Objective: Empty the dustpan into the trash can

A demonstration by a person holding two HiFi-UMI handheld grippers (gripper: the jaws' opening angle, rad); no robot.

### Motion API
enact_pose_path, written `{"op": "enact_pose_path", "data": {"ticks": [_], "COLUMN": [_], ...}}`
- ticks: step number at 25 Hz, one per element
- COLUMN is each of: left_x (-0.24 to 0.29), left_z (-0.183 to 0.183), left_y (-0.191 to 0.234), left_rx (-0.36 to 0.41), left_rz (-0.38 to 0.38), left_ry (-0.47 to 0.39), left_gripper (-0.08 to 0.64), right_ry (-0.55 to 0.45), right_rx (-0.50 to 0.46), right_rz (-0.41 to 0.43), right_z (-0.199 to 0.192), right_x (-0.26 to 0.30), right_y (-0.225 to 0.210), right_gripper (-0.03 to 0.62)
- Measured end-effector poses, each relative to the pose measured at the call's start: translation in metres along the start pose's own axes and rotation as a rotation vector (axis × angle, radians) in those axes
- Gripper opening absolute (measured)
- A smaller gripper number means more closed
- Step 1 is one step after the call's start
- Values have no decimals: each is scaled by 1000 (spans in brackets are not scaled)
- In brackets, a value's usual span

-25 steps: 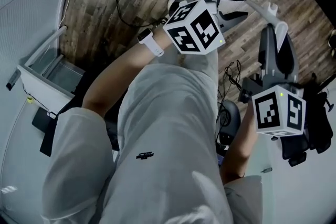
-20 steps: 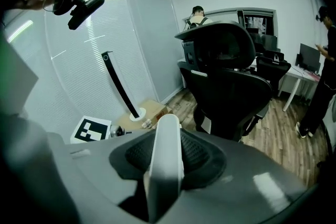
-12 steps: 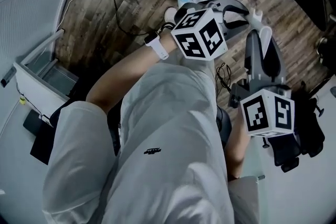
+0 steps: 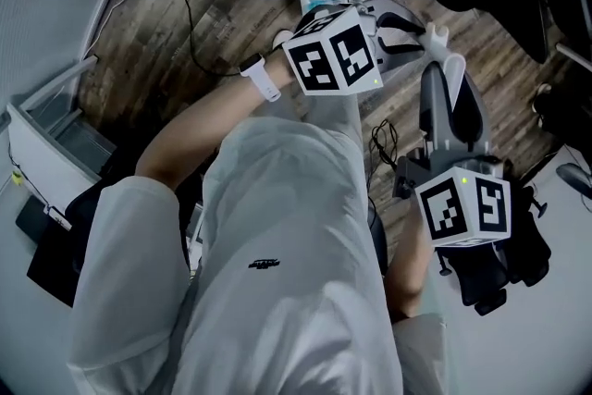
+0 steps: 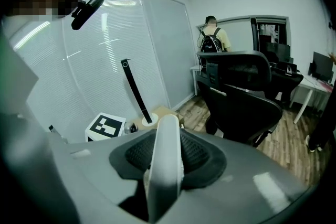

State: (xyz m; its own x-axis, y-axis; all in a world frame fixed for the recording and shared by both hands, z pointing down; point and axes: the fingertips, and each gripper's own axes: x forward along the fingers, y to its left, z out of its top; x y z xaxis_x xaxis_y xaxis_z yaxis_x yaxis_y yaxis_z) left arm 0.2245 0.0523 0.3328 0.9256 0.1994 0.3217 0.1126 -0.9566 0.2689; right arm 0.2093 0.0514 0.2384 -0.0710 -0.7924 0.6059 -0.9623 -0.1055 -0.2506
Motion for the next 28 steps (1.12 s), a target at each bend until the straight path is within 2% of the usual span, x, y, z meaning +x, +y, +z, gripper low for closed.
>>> {"op": "enact_pose_path", "data": {"ticks": [5,9,11,15,23,28], "left_x": [-7,-20,-30,-47,-78,-97], "left_z": [23,35,39,47,67,75], "left_y": [2,5,7,16,38,51], "left_rx": [36,15,31,70,97,115], "left_rz": [-8,8,18,56,118,178], "left_ry": [-11,-36,-34,-49,-75,-91], "left_gripper": [94,98,100,98,98,98], "right_ry": [-42,-79,-90,-107,-142,-174], "right_rx": [17,5,-8,-46,-109,-145], "right_rz": [4,28,43,85,137,198], "right_z": [21,33,37,46,72,83], "right_x": [-10,-14,-15,-11,-3,3], "right_y": [4,19,29,46,74,89], "right_gripper": [140,140,140,140,140,140]}}
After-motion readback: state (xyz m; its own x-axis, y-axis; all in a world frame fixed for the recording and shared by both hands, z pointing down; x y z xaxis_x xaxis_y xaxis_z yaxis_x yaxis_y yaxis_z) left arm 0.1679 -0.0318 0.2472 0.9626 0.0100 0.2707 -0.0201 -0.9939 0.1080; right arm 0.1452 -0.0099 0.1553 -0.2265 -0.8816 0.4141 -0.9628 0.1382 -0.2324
